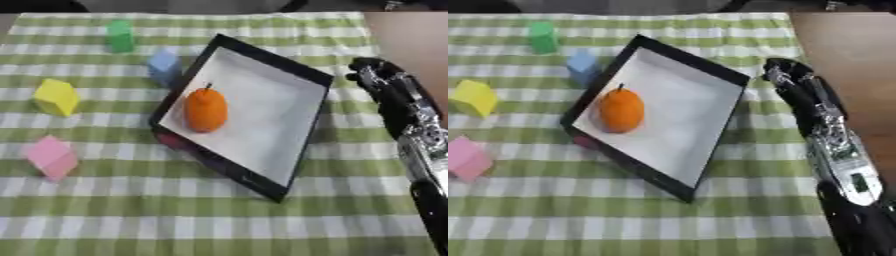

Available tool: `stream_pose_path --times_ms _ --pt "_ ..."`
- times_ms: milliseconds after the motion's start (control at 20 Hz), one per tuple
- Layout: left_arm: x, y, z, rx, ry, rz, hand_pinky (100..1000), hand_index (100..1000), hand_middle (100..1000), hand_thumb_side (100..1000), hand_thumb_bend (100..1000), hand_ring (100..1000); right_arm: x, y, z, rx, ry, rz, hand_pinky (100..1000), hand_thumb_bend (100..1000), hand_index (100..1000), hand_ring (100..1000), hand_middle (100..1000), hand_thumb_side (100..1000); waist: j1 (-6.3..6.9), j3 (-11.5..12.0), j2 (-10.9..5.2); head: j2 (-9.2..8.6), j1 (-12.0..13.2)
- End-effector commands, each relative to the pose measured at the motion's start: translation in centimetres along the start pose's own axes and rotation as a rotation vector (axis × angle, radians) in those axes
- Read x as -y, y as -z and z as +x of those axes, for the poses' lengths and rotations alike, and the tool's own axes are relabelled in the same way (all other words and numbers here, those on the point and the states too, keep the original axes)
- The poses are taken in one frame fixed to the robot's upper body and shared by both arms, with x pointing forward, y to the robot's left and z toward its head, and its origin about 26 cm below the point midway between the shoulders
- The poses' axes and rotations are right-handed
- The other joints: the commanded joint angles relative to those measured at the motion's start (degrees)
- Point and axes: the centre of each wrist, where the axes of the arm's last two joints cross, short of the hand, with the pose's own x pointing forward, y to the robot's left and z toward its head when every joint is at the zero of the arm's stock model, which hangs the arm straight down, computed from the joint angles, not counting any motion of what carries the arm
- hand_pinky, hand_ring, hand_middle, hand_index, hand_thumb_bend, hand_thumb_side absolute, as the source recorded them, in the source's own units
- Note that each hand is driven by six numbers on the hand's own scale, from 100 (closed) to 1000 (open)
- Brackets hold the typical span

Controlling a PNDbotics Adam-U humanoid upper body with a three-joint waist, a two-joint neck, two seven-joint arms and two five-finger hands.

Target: Pick up objects on the table and place them in the box.

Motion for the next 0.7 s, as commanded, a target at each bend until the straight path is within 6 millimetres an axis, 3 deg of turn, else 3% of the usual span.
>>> stream_pose_path --times_ms 50,400,700 --pt "-1.7 -0.4 0.8 0.011 0.073 -0.050 816 852 796 494 508 779 0.6 0.2 0.8 0.021 -0.034 0.010 974 136 749 788 734 474 0.78 0.15 -1.94 -0.16 0.09" --pt "-2.4 0.3 1.8 0.042 0.110 -0.149 813 852 794 503 521 780 0.5 0.2 0.8 0.018 -0.041 0.021 974 136 749 789 734 474 0.93 -0.04 -1.96 -0.16 -0.18" --pt "-2.9 1.2 3.0 0.102 0.161 -0.236 813 855 800 434 538 786 0.4 0.2 0.8 0.015 -0.044 0.030 974 135 749 789 734 474 1.16 -0.37 -1.92 -0.16 0.04"
